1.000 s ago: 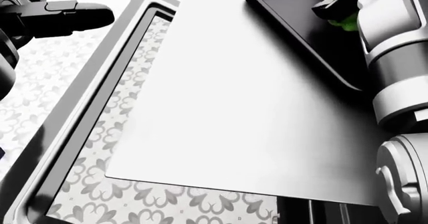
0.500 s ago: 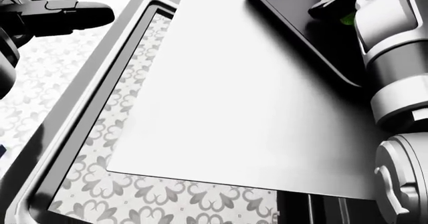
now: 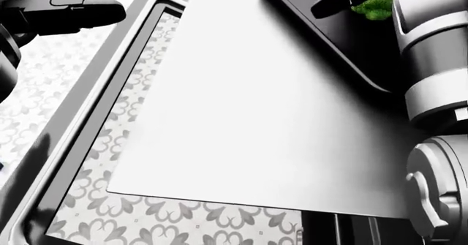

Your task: Place the broccoli on the top rack of the oven.

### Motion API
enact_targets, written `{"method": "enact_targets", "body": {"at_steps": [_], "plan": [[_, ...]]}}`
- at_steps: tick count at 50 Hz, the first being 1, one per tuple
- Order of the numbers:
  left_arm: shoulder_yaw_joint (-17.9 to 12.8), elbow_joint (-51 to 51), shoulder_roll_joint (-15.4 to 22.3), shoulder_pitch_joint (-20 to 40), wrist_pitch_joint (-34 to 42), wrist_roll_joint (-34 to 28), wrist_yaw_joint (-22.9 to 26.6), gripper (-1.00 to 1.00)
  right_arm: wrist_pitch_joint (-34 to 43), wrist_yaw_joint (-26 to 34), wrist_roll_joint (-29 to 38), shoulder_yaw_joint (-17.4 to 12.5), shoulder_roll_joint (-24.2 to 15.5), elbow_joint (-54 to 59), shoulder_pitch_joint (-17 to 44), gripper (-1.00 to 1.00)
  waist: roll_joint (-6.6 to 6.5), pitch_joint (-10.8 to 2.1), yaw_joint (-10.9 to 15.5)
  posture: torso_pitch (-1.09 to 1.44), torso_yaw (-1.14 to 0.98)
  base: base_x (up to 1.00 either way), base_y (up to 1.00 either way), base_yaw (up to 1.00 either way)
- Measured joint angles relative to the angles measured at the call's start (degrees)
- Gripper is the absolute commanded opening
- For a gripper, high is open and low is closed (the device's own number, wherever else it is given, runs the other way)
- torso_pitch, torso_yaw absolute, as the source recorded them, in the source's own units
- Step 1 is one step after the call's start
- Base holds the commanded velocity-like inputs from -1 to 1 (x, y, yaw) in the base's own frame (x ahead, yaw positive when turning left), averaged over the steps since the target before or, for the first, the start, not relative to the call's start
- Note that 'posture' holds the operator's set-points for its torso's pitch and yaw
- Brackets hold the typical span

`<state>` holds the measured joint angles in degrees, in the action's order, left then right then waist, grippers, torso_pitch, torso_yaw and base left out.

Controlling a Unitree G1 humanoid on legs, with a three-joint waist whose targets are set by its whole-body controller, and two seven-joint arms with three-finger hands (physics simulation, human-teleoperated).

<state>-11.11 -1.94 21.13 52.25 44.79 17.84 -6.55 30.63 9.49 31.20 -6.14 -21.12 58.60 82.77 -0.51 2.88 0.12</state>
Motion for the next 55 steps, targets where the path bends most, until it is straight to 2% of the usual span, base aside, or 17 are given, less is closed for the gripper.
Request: {"method": "enact_targets", "body": {"at_steps": [5,13,22,27,30,33,37,40,50,55], "plan": [[0.1,-1.2,0.9,1.6,0.4,-0.5,0.5,1.00,5.7,2.3,-5.2,-0.8,0.2,-2.0,3.4,1.00,-0.19,0.12,-0.1,0.00,0.00,0.00,0.00,0.00],[0.1,-2.1,2.3,2.4,0.8,-1.9,1.9,1.00,11.6,4.3,-11.4,0.3,1.4,-5.2,8.2,1.00,-0.51,0.13,-0.2,0.00,0.00,0.00,0.00,0.00],[-0.4,-2.8,3.3,4.1,2.5,-3.2,3.2,1.00,17.5,3.4,-19.5,-0.5,5.9,-11.4,10.1,1.00,-0.84,0.52,-0.3,0.00,0.00,0.00,0.00,0.00],[-0.9,-3.8,3.9,5.1,2.4,-3.7,3.2,1.00,19.9,2.0,-23.3,0.5,7.8,-16.0,9.7,1.00,-0.98,0.68,-0.3,0.00,0.00,0.00,0.00,0.00],[-1.0,-4.0,4.3,6.0,2.6,-3.8,3.2,1.00,21.8,1.7,-24.8,2.2,9.6,-21.8,8.0,1.00,-1.03,0.77,-0.4,0.00,0.00,0.00,0.00,0.00],[-1.3,-3.7,4.5,6.5,2.2,-3.6,2.9,1.00,22.5,1.9,-26.0,3.0,10.5,-22.4,8.7,1.00,-1.15,0.83,-0.3,0.00,0.00,0.00,0.00,0.00],[-1.8,-3.9,4.8,6.8,1.0,-3.5,2.1,1.00,21.9,2.1,-26.2,3.6,9.9,-22.7,9.1,1.00,-1.10,0.78,-0.3,0.00,0.00,0.00,0.00,0.00],[-1.9,-4.2,5.1,6.9,0.2,-3.4,1.5,1.00,20.2,2.8,-24.4,5.2,9.3,-23.3,8.8,1.00,-1.10,0.79,-0.4,0.00,0.00,0.00,0.00,0.00],[-1.1,-2.2,5.3,8.1,-1.3,-2.9,-0.2,1.00,15.1,4.6,-20.1,5.1,10.1,-22.8,11.2,1.00,-1.46,1.10,-0.8,0.00,0.00,0.00,0.00,0.00],[-2.3,-0.8,5.3,8.6,-3.2,-2.1,-1.2,1.00,11.8,4.4,-18.6,4.7,10.1,-23.4,11.4,1.00,-1.51,1.10,-0.9,0.00,0.00,0.00,0.00,0.00]]}}
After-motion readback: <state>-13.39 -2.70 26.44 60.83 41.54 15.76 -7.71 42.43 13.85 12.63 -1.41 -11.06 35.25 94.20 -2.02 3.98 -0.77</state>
